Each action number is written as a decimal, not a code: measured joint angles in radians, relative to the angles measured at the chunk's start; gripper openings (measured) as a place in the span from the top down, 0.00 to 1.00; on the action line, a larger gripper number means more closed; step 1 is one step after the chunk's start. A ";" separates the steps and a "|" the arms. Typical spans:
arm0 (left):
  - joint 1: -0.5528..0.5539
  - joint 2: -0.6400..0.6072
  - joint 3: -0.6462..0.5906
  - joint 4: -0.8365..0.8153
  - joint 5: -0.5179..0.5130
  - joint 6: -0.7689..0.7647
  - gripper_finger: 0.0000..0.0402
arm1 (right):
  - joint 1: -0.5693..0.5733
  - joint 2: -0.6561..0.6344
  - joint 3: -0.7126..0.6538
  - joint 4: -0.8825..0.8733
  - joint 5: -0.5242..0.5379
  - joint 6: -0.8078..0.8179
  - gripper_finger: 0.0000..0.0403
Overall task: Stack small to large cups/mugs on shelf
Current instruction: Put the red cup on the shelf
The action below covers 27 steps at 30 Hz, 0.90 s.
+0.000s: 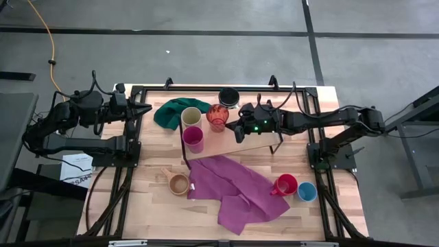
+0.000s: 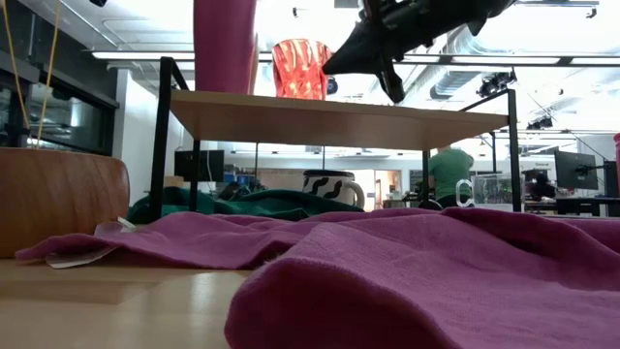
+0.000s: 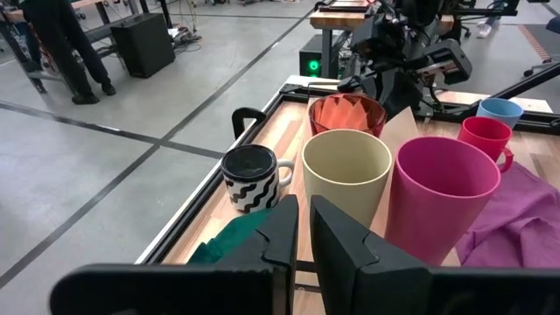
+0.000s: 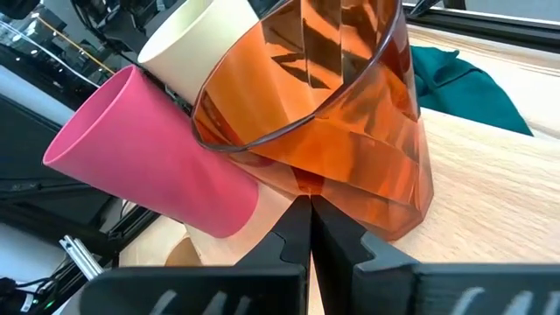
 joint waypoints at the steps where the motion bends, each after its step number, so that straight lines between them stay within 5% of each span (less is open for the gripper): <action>1: 0.000 0.000 0.000 0.000 0.000 0.000 0.94 | -0.003 0.000 0.000 0.000 -0.002 0.000 1.00; 27: 0.000 0.000 0.000 0.014 -0.014 -0.011 0.94 | -0.038 -0.001 0.000 0.046 -0.055 -0.011 1.00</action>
